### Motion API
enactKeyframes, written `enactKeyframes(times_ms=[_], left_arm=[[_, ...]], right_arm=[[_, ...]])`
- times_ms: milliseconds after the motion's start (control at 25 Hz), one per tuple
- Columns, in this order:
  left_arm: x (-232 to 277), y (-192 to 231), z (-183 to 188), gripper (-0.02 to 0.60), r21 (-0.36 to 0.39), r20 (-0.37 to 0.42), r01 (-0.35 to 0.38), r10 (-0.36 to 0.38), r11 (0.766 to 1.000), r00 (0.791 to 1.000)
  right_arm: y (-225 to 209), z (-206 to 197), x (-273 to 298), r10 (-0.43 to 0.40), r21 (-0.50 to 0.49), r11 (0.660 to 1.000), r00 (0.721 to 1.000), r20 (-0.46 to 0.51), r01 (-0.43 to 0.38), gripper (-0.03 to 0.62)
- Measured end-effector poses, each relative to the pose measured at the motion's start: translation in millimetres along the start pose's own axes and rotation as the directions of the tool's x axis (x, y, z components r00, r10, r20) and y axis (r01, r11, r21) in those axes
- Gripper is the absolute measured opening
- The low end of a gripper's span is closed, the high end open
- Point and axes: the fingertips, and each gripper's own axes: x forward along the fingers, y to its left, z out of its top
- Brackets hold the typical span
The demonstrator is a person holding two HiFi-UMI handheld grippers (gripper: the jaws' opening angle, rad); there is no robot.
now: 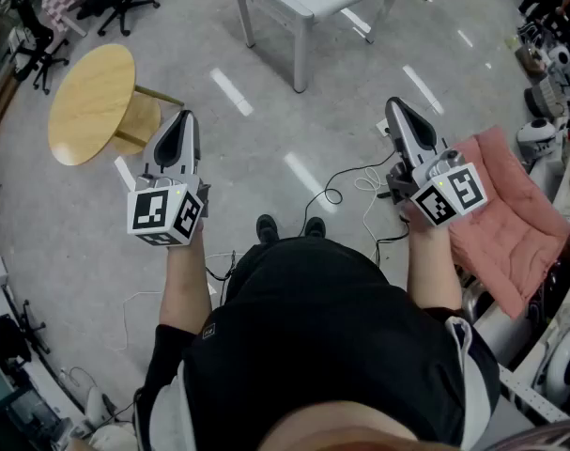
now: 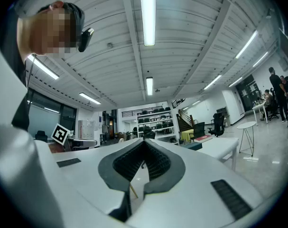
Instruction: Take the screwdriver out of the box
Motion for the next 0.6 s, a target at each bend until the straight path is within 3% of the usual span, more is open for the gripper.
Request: enactKeyframes(times_ms=[600], left_arm=[[0,-31,-2,0.026,0.008,-0.017,0.000,0.000,1.000,1.000]], right_arm=[[-18,7,-33,0.006,0.026,1.000,1.000,0.016,-0.006,0.029]])
